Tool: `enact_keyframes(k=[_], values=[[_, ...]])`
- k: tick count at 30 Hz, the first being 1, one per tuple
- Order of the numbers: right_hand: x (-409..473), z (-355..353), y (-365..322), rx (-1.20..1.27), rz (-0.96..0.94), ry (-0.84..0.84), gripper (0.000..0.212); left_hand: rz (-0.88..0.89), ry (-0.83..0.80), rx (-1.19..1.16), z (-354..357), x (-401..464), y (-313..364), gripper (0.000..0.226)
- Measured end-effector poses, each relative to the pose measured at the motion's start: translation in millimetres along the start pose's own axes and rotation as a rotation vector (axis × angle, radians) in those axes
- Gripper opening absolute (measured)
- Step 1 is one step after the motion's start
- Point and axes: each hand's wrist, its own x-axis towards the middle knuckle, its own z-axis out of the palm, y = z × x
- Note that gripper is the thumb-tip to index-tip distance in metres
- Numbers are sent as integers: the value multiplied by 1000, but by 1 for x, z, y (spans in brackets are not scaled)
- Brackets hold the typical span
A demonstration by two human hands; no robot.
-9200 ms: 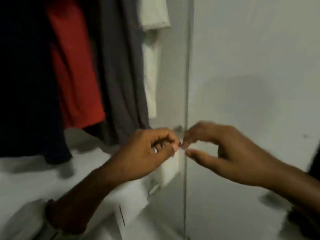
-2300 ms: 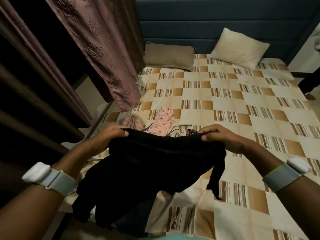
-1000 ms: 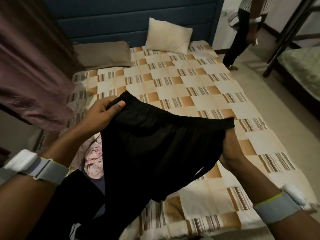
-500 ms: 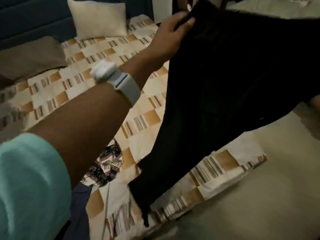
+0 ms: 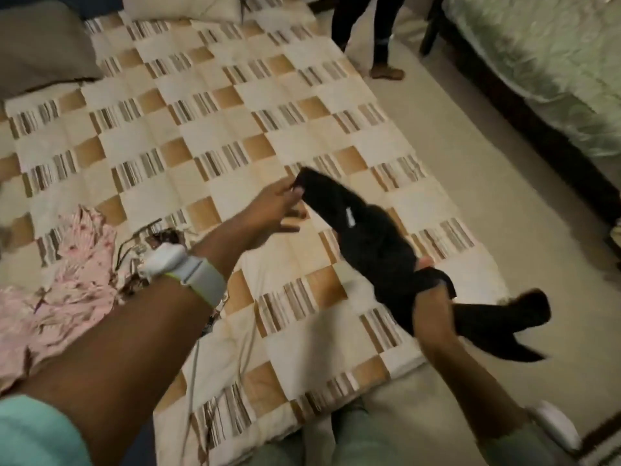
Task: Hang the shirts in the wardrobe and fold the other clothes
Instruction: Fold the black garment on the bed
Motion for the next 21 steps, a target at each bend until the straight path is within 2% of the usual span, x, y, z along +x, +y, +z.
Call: enact_keyframes(k=[2,4,5,8,12,15,16,18,20,21], values=[[-14,38,20,-72,55,-78,40,-221,76,-141,-23,-5,-90,26],[-28,80,47,-123,83,-204,34,-322,136,-251,-39,-12,-153,17],[-29,109,76,-156,104,-242,37,-365,168,-317,-52,-16,-194,16],[-31,156,139,-252,84,-284,71,-390,291,-539,-79,-31,-252,20],[-71,256,192,-458,-6,-447,53,-464,431,-832,-154,-50,-318,38],[-109,324,223,-541,-122,-677,39,-451,540,-978,-195,-81,-353,34],[-118,344,236,-596,-177,-765,39,-446,564,-997,-206,-94,-363,43],[-132,382,270,-817,-288,-1031,53,-458,614,-928,-228,-110,-393,59],[-132,398,287,-1004,-326,-1277,65,-561,524,-718,-233,-119,-408,82],[-126,400,287,-986,-299,-1295,58,-606,517,-570,-233,-121,-422,93]])
